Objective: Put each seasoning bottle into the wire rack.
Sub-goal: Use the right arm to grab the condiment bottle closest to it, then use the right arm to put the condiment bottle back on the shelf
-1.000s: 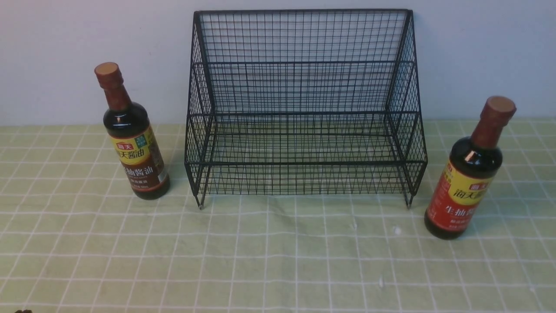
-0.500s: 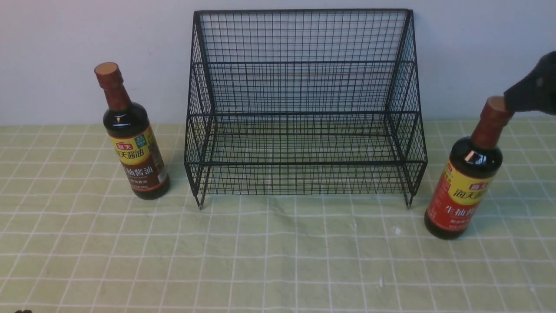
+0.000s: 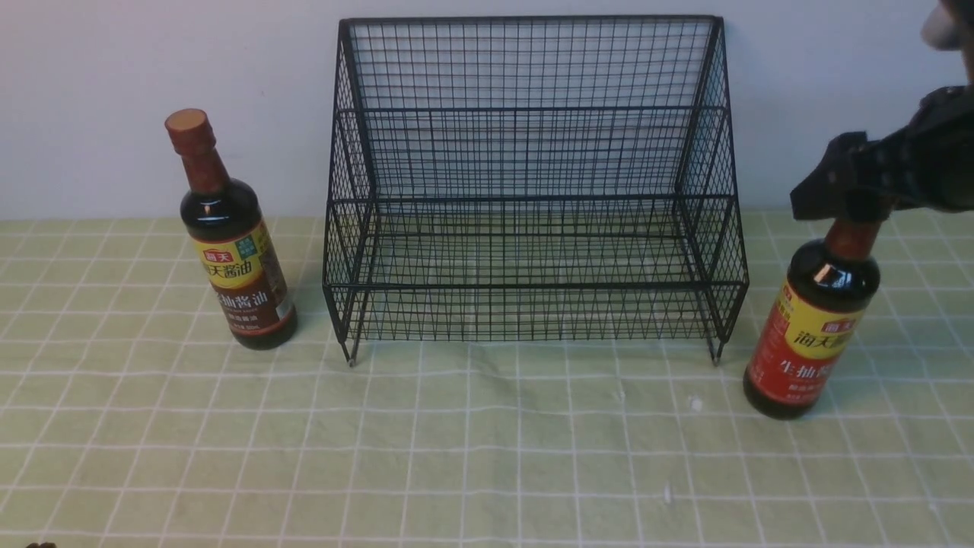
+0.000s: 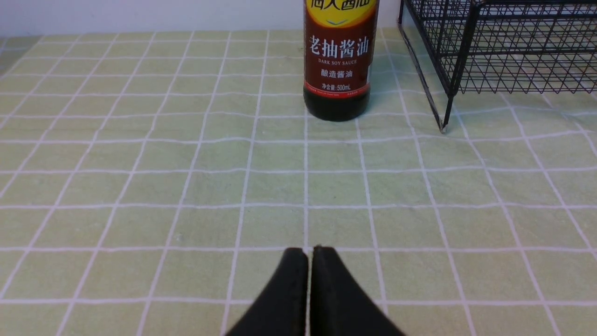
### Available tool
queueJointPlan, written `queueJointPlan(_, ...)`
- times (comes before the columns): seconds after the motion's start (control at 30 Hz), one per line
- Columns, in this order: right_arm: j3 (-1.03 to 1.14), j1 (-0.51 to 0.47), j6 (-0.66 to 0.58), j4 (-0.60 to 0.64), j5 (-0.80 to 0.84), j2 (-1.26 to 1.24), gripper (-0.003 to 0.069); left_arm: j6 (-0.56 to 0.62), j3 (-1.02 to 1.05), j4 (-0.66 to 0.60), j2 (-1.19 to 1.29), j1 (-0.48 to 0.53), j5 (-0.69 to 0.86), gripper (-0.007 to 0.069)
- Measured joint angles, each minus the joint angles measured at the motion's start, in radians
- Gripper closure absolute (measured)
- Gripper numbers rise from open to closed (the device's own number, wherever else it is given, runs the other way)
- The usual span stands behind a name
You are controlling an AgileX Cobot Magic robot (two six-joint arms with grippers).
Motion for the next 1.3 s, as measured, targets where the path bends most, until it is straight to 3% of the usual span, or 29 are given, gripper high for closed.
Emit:
queueJointPlan(0.2, 0.0, 0.003, 0.081, -0.102, -0.001, 0.01, 0.0141, 0.0, 0.0, 0.0, 0.0, 0.0, 0.0, 0.0631)
queueJointPlan(0.3, 0.0, 0.003, 0.104, -0.126, -0.001, 0.011, 0.0279, 0.0, 0.0, 0.0, 0.0, 0.0, 0.0, 0.0631)
queueJointPlan(0.33, 0.0, 0.003, 0.105, -0.126, -0.001, 0.011, 0.0279, 0.0, 0.0, 0.0, 0.0, 0.0, 0.0, 0.0631)
queueJointPlan(0.37, 0.0, 0.003, 0.104, -0.124, -0.001, 0.011, 0.0358, 0.0, 0.0, 0.0, 0.0, 0.0, 0.0, 0.0631)
queueJointPlan(0.4, 0.0, 0.003, 0.098, -0.126, -0.002, 0.011, 0.0387, 0.0, 0.0, 0.0, 0.0, 0.0, 0.0, 0.0631)
queueJointPlan(0.8, -0.036, 0.003, 0.056, -0.114, 0.089, -0.054, 0.0379, 0.0, 0.0, 0.0, 0.0, 0.0, 0.0, 0.0631)
queueJointPlan(1.03, -0.256, 0.003, 0.052, -0.103, 0.176, -0.136, 0.0379, 0.0, 0.0, 0.0, 0.0, 0.0, 0.0, 0.0631)
queueJointPlan(1.3, -0.425, 0.034, -0.021, 0.035, 0.139, -0.084, 0.0379, 0.0, 0.0, 0.0, 0.0, 0.0, 0.0, 0.0631)
